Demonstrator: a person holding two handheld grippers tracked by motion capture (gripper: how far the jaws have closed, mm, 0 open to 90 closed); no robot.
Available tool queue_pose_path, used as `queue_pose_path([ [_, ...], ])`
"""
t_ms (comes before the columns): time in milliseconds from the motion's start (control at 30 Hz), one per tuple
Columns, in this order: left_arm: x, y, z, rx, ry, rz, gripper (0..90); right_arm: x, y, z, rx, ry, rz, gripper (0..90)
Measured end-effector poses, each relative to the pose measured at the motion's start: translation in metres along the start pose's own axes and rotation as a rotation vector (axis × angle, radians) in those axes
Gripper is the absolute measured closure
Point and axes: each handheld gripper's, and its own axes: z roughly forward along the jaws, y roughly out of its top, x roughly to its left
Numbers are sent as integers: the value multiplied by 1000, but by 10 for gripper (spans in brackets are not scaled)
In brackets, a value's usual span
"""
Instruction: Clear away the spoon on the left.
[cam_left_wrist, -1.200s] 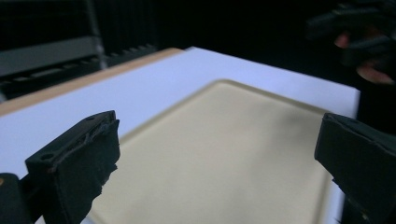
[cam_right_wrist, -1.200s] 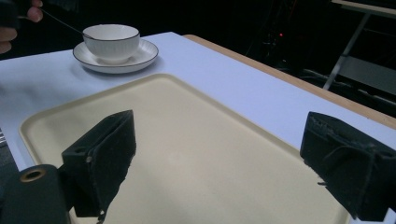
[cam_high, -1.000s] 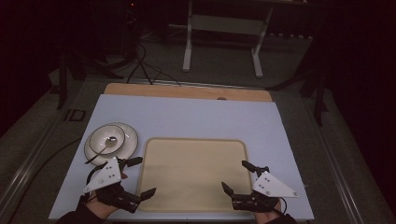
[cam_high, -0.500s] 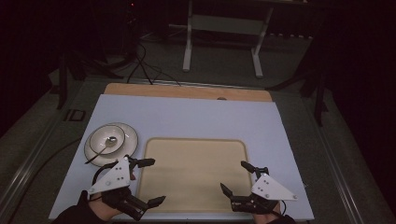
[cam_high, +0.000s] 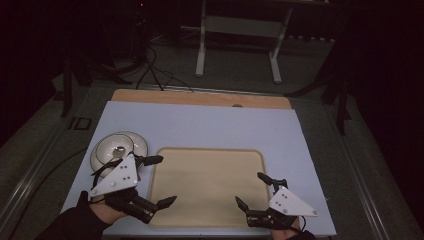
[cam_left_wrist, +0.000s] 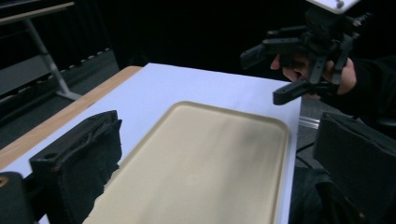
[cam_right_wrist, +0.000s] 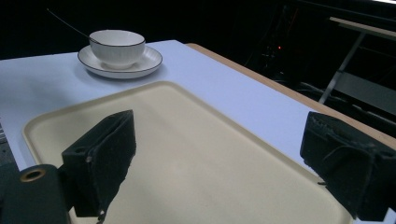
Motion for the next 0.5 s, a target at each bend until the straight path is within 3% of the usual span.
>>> queue_pose_path([
  [333,18,-1,-13,15,81,-24,41,-1,-1,2,3,1,11,107],
  [500,33,-15,-27,23,159,-80,49,-2,-2,3,18,-3,15,107],
])
